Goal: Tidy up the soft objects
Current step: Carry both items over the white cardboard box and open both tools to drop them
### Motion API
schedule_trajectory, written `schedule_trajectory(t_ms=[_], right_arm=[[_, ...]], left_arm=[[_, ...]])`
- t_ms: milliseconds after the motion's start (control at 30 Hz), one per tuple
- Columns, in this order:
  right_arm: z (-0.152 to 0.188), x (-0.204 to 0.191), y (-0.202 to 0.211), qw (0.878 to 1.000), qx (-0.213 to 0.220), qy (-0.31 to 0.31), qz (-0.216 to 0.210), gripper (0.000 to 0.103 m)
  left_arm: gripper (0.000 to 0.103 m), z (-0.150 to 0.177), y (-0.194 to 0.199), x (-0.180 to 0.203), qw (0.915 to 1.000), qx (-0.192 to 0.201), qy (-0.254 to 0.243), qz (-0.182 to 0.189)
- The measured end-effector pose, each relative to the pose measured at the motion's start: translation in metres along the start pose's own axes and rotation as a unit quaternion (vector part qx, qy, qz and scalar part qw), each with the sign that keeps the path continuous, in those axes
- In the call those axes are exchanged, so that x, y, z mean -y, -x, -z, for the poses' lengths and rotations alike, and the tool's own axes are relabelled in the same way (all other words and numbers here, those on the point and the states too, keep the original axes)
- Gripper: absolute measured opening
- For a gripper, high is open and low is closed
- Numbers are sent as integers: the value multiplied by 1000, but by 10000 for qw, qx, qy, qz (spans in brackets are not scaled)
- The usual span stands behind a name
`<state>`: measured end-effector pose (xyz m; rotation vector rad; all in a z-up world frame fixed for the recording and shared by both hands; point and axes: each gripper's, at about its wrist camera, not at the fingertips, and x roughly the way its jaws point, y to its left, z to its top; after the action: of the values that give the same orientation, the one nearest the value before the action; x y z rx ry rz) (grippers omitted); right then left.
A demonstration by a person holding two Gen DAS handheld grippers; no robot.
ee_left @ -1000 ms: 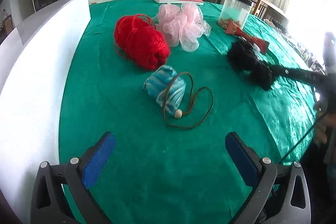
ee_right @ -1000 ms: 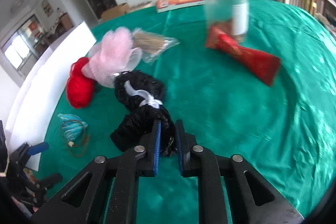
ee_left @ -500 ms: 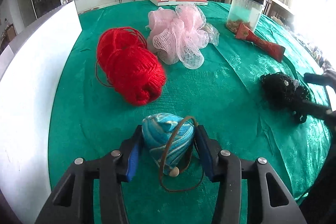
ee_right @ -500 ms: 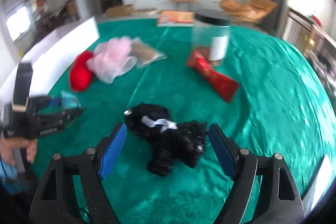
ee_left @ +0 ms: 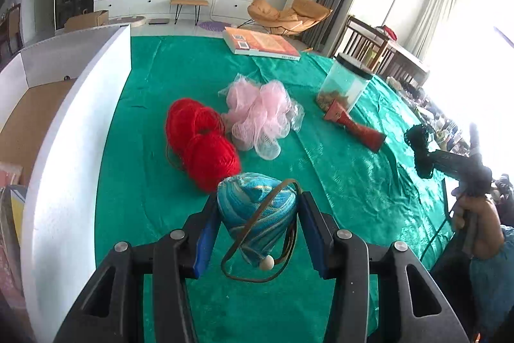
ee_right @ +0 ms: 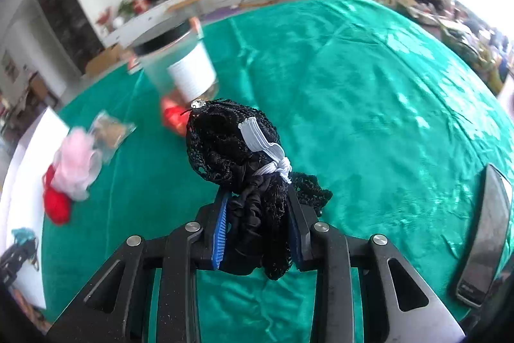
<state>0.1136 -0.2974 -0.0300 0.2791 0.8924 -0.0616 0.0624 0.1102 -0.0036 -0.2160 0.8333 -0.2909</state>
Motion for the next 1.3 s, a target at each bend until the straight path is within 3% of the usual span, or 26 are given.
schedule_trajectory(t_ms=[100,200,300,400,467,600,667,700,733,767,800,900,967,1033,1133,1200,1300], right_arm=[[-16,22,-9,9990,-93,-427,59,33],[-26,10,5,9996,-26,-269,-57,33],[-31,-36,23,9981,10,23,-612,33],[-26,-111,42,9869,-120,413,-1552,33],[-15,-174,54,9708,-293,731,-2265,33],[18,-304,78,9260,-744,1390,-3431,33],[39,-360,88,9016,-994,1654,-3871,34],[51,-384,90,8888,-1156,1745,-4076,42],[62,-406,91,8762,-1341,1823,-4254,48],[73,-423,90,8629,-1531,1901,-4425,68],[81,-433,90,8556,-1623,1962,-4508,76],[88,-428,90,8618,-1428,2118,-4382,75],[87,-403,86,8847,-1081,2246,-3940,75],[87,-370,78,9106,-628,2473,-3251,75],[92,-307,54,9433,-20,2741,-1870,75],[98,-261,30,9554,91,2766,-1030,75],[105,-188,5,9697,32,2424,-303,75]], left_arm=[[48,-15,27,-5,9997,221,73,98],[48,-30,61,-22,9987,503,81,-35],[48,-37,96,-55,9968,662,149,-417],[48,-33,129,-97,9915,761,291,-1016],[48,-26,146,-127,9858,772,467,-1413],[51,-6,171,-179,9692,758,838,-2186],[69,4,177,-200,9580,753,1092,-2544],[95,8,179,-210,9519,719,1243,-2706],[103,12,181,-217,9464,742,1373,-2826],[103,19,183,-221,9423,837,1470,-2889],[103,21,183,-224,9412,866,1555,-2872],[103,24,178,-220,9471,887,1619,-2626],[103,22,167,-208,9533,882,1514,-2458],[103,18,156,-186,9640,864,1357,-2120],[103,17,132,-136,9815,767,1073,-1388],[103,16,105,-87,9922,489,768,-857],[103,29,51,-28,9990,-171,229,-340]])
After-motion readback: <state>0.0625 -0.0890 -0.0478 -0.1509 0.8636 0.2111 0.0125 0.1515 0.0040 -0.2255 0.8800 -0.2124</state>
